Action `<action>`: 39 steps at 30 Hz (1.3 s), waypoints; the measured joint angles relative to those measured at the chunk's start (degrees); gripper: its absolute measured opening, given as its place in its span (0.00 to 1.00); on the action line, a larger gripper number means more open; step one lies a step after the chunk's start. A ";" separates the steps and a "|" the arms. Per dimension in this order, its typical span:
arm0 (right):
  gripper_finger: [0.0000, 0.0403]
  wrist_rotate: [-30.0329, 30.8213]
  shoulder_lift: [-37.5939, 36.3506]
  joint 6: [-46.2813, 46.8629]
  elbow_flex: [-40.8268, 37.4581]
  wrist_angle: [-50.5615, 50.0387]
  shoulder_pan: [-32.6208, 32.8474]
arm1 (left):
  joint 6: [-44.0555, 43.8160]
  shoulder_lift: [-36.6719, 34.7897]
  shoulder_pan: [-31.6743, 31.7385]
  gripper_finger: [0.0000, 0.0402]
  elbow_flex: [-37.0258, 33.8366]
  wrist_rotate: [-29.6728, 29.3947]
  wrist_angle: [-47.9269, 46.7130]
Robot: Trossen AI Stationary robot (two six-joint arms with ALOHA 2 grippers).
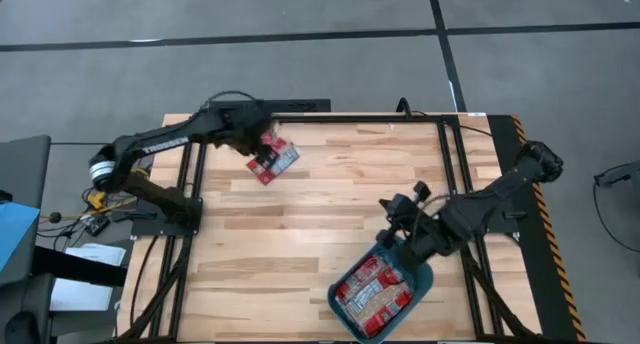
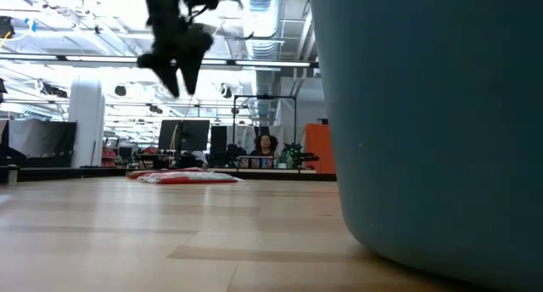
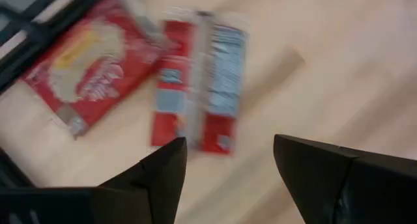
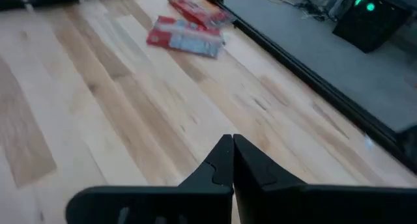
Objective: Sort popcorn bags into baskets
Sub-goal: Put the popcorn bag into the blue container
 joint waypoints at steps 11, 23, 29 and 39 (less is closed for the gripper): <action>0.04 -15.87 4.46 -41.63 -2.43 48.80 -22.28 | -2.12 -5.68 17.40 0.54 -26.48 21.62 30.88; 0.06 -30.69 19.07 -42.77 -2.44 63.27 -33.25 | 2.62 -4.90 19.84 0.53 -33.74 12.34 41.83; 0.04 -31.76 22.67 -42.66 -1.69 64.07 -33.29 | 1.40 -0.02 19.63 0.48 -36.21 12.20 47.75; 0.07 -32.24 21.88 -42.83 -1.53 63.56 -32.68 | -5.21 12.67 14.27 0.46 -36.04 29.59 52.37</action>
